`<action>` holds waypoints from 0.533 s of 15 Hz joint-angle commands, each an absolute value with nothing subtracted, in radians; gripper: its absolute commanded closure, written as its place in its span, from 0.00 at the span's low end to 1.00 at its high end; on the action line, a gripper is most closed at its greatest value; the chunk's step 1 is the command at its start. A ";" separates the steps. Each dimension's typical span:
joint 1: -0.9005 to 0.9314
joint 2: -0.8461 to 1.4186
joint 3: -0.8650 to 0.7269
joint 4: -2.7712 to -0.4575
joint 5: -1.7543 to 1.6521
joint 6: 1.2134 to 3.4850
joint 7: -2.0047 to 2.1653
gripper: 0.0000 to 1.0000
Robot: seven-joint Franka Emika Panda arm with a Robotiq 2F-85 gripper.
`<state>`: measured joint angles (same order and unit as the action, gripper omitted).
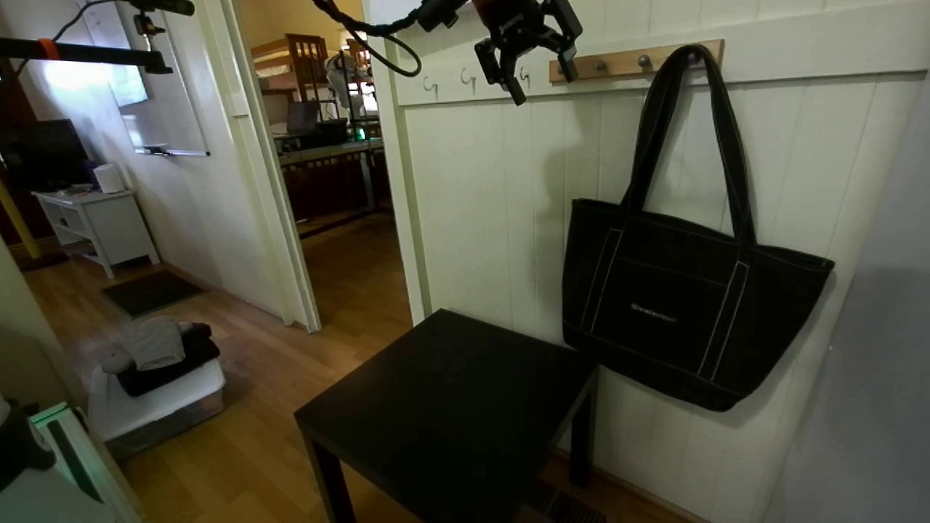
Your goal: Hang the black bag on the far right.
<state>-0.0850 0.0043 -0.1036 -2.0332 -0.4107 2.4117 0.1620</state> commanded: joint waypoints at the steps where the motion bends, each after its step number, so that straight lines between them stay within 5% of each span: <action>1: -0.087 -0.027 -0.099 -2.076 -0.451 2.427 0.211 0.00; 8: -0.090 -0.003 -0.100 -2.040 -0.420 2.410 0.174 0.00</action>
